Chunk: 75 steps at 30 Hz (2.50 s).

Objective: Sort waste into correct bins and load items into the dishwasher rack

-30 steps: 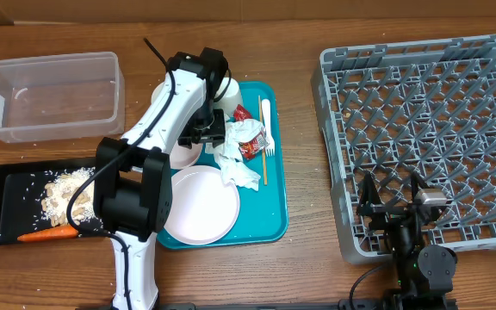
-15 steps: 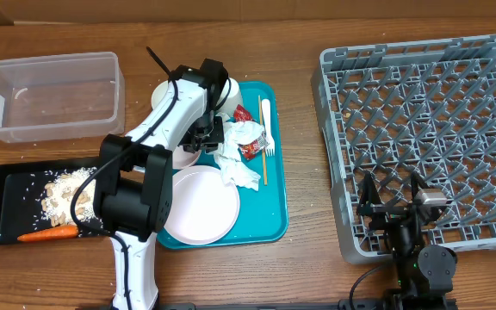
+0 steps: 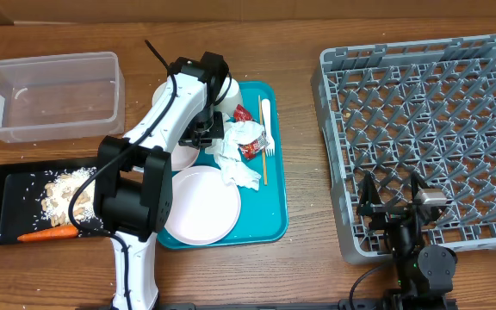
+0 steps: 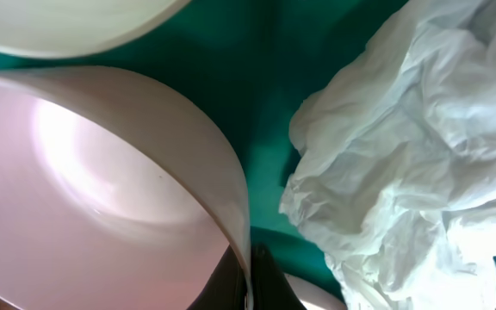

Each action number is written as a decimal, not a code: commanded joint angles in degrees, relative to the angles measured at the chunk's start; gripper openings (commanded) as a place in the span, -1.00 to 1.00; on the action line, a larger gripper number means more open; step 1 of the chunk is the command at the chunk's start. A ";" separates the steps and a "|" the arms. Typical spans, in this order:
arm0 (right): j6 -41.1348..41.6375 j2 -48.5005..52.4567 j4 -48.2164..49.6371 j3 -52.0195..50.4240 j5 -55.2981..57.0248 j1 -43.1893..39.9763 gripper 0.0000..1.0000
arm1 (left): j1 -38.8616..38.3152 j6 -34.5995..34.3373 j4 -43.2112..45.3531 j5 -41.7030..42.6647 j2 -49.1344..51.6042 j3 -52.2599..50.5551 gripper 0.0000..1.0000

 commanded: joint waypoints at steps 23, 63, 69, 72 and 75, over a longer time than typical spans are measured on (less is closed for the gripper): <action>-0.39 -0.35 0.35 -0.59 0.57 0.11 1.00 | 0.87 -0.35 -4.44 -0.31 -11.15 5.16 -0.92; -0.39 -0.35 0.35 -0.59 0.55 0.11 1.00 | 0.96 -0.13 -3.45 1.62 -3.13 3.32 -0.40; -0.39 -0.35 0.35 -0.59 0.57 0.11 1.00 | 0.96 0.31 -3.50 1.27 -3.13 6.86 0.10; -0.39 -0.35 0.35 -0.59 0.57 0.11 1.00 | 0.92 1.38 -3.63 1.53 -3.13 8.96 0.11; -0.39 -0.35 0.35 -0.59 0.57 0.11 1.00 | 0.87 2.05 -4.42 2.32 -3.15 11.89 0.12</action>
